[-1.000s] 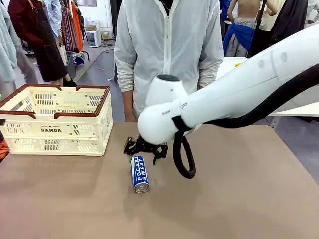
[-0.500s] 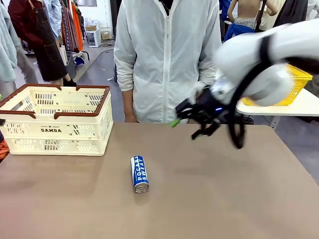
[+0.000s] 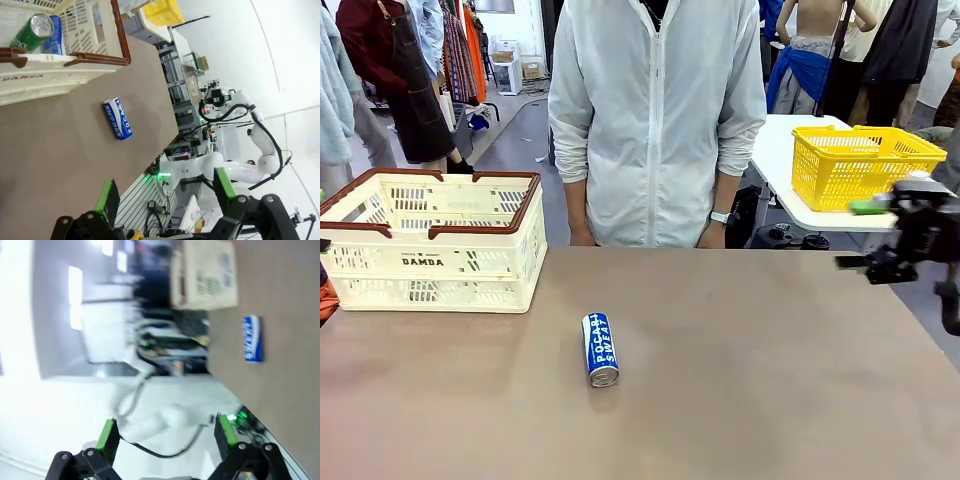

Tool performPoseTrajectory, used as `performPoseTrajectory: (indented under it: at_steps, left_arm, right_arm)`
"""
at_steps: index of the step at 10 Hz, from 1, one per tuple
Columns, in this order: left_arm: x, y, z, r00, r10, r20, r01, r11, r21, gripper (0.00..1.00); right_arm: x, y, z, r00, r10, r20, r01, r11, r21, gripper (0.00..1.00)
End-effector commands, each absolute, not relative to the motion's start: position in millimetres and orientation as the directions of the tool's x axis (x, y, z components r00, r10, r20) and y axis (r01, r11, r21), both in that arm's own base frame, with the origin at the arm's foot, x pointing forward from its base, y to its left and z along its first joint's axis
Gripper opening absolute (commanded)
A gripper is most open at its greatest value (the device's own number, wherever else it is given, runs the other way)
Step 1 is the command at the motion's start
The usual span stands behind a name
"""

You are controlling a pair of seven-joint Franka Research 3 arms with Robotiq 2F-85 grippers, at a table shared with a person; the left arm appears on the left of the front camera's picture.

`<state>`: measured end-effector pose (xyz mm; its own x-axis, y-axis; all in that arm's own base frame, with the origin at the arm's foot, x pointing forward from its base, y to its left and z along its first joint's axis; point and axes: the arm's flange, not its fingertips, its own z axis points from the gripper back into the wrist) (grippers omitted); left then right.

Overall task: Place the drinks into the Shopping basket.
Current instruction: Pick up one drink and place it into the Shopping basket.

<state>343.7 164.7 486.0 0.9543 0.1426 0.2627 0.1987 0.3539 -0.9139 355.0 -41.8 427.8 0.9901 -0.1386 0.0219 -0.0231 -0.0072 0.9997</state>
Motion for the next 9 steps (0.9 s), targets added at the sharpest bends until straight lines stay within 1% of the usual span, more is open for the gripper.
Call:
performPoseTrajectory:
  at_steps: [1, 2, 3, 8, 9]
  left_arm:
    - [342.4, 162.6, 488.2, 0.953, 0.152, 0.263, 0.199, 0.34, -0.919, 1.0]
    - [342.4, 162.6, 488.2, 0.953, 0.152, 0.263, 0.199, 0.34, -0.919, 1.0]
    - [342.4, 162.6, 488.2, 0.953, 0.152, 0.263, 0.199, 0.34, -0.919, 1.0]
    - [343.7, 164.7, 486.1, 0.954, 0.142, 0.263, 0.199, 0.354, -0.914, 1.0]
    - [334.4, 139.1, 521.6, 0.96, 0.178, 0.218, 0.121, 0.437, -0.891, 1.0]
  right_arm:
    - [361.2, -38.3, 404.9, 0.962, -0.272, -0.035, 0.013, -0.084, 0.996, 1.0]
    - [369.4, -20.0, 404.3, 0.939, -0.333, -0.09, 0.13, 0.101, 0.986, 1.0]
    - [356.5, -59.2, 414.6, 0.978, -0.21, -0.011, -0.004, -0.072, 0.997, 1.0]
    - [356.5, -59.2, 414.6, 0.978, -0.21, -0.011, -0.004, -0.072, 0.997, 1.0]
    - [356.5, -59.2, 414.6, 0.978, -0.21, -0.011, -0.004, -0.072, 0.997, 1.0]
